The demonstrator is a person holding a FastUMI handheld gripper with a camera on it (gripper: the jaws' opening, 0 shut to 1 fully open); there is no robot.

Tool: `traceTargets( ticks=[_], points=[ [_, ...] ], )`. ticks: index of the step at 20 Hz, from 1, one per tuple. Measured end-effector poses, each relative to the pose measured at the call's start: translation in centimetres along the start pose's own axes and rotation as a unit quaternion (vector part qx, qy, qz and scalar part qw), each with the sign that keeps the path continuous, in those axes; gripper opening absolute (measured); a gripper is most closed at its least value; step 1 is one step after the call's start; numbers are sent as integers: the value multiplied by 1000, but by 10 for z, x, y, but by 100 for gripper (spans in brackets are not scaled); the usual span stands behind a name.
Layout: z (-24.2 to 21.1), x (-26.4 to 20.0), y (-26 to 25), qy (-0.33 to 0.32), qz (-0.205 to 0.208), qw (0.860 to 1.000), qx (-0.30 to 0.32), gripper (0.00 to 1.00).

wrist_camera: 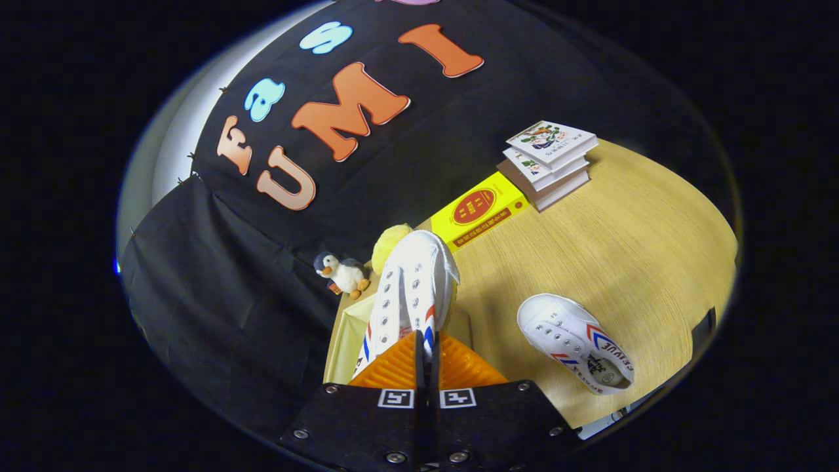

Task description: Open the storage box then place both shoes into the box .Put the left shoe in first, then the right shoe, with the right side of both shoes facing outward in a uniform manner.

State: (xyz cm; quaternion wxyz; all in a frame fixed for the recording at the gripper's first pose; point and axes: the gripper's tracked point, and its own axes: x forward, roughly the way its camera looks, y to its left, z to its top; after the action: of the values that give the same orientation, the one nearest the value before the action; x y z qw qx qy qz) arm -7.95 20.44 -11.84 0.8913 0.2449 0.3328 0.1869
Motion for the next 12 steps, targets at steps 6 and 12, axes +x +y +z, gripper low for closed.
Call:
traceTargets(
  ticks=[6, 12],
  points=[
    [-27, 19, 65, 8, 23, 999, -23, 0],
    [-75, 56, 100, 39, 27, 999, -23, 0]
  ],
)
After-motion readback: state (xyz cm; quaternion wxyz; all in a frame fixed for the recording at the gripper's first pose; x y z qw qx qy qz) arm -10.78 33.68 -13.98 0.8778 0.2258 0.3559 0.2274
